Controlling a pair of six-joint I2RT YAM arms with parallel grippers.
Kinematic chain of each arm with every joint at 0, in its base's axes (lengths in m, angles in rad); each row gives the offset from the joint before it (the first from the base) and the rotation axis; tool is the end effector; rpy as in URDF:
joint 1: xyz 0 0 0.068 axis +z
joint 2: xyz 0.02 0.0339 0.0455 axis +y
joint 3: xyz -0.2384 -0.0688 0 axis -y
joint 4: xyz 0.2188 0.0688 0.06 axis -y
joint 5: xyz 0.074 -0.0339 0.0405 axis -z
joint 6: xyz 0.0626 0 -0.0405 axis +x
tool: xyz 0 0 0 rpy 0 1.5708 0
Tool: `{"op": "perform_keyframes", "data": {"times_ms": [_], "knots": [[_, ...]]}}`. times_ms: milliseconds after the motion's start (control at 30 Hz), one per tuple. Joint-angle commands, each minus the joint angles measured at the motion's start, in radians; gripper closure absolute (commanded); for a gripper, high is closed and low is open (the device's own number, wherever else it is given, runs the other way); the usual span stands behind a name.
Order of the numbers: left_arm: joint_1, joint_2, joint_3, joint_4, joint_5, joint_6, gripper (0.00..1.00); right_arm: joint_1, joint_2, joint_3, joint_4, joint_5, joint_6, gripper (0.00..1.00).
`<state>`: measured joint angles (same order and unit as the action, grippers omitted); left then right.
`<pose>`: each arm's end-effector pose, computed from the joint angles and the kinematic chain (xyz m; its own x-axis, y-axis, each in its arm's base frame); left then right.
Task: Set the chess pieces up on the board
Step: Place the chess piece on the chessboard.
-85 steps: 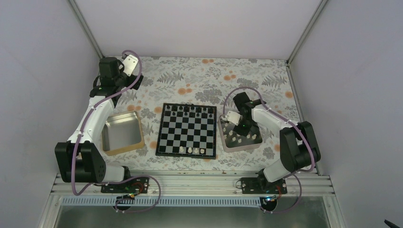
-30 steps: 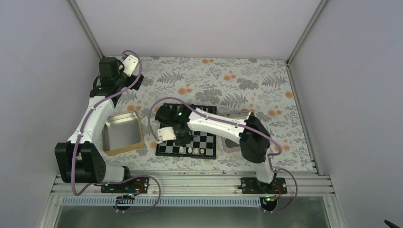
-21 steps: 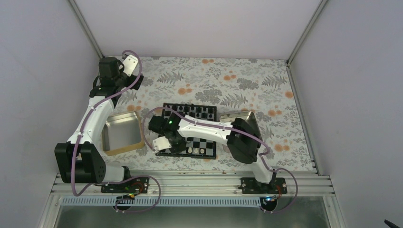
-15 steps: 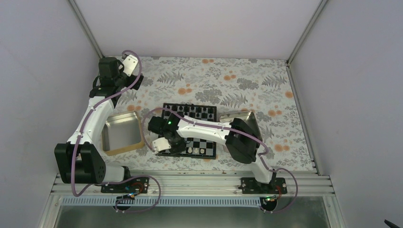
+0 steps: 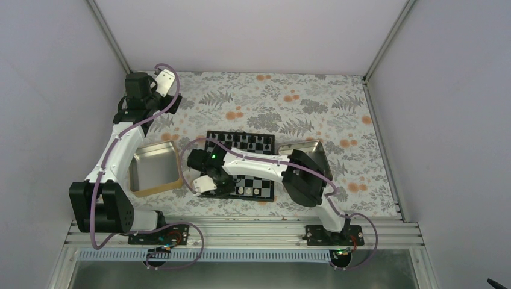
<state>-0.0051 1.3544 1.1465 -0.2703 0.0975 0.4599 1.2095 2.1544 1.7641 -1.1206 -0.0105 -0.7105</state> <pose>0.3163 -0.0077 0.2972 -0.3718 0.4437 -0.8155 0.2862 0.8904 0.3539 0.1354 0.3601 0.1483 0.3427 -0.9380 -0.0522 -0.9394 -0.3415 -0.0311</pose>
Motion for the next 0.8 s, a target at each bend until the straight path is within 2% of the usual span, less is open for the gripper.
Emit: {"op": "perform_keyframes", "data": {"times_ms": [0,133,333,400,500,633,767], "knots": [[-0.003,-0.021,-0.005,0.014,0.000,0.003,0.00,-0.003,0.014,0.020,0.009,-0.008,-0.015,0.88],[-0.003,-0.020,-0.006,0.013,0.003,0.003,0.00,-0.012,0.012,0.018,0.026,0.004,-0.012,0.87],[-0.003,-0.021,-0.007,0.014,0.008,0.004,0.00,-0.020,0.008,0.019,0.035,0.012,-0.009,0.80],[-0.003,-0.024,-0.010,0.016,0.008,0.005,0.00,-0.021,0.005,0.023,0.032,0.016,-0.008,0.75],[-0.003,-0.026,-0.008,0.014,0.008,0.005,0.00,-0.023,-0.020,0.029,0.029,0.025,-0.002,0.74],[-0.003,-0.028,-0.010,0.014,0.007,0.006,0.00,-0.048,-0.097,0.069,-0.017,-0.033,0.006,0.73],[-0.002,-0.033,-0.009,0.010,0.015,0.002,0.00,-0.098,-0.243,0.072,-0.077,-0.097,0.019,0.69]]}}
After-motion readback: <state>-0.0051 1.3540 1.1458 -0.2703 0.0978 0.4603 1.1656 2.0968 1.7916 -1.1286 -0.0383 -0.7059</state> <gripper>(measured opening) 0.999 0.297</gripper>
